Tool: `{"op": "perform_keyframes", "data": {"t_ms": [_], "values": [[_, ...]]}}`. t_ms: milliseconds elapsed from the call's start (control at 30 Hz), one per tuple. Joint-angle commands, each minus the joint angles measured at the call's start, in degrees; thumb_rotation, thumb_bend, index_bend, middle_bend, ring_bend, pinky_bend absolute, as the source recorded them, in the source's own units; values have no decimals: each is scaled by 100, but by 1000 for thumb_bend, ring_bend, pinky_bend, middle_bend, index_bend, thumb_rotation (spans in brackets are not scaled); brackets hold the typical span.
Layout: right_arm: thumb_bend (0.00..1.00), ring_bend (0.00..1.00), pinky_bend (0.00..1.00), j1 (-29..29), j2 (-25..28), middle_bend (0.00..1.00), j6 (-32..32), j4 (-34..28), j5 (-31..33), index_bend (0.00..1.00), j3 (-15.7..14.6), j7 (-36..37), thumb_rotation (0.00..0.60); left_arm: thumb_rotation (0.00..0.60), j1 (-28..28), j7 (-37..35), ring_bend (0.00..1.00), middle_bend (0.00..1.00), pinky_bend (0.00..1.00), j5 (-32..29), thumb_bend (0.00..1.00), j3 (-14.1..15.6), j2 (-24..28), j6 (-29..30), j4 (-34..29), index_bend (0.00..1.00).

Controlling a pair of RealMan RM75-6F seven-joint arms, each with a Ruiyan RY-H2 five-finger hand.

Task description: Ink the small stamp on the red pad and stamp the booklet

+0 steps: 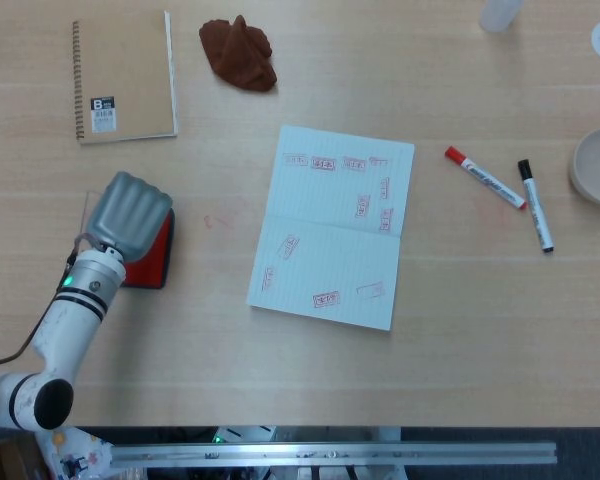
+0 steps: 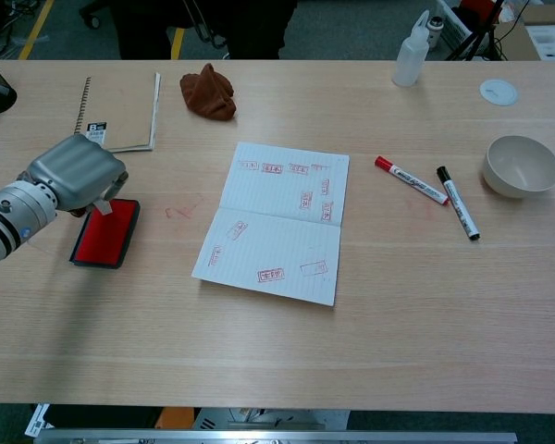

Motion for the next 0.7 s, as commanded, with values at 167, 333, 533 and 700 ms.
{"op": "perform_keyframes", "data": {"t_ms": [167,333,533,700], "values": [[154,285,356,-3,-7,397,3,9,-3,339,-2,4,600,600,10,63,1000,1000,1000,-66,294,30,41,-101,-59,595],[153,285,357,-4,-12,397,3,15,-1,339,-2,10,600,600,-2,89,1000,1000,1000,-136,294,22,1,-190,-33,595],[154,285,357,-29,5,397,30,4,16,339,-1,1,600,600,-11,43,1000,1000,1000,-230,294,-2,-80,-312,121,595],[154,285,356,-34,21,397,40,-25,19,339,3,-27,600,600,-7,9,1000,1000,1000,-245,294,1,-133,-366,228,595]]}}
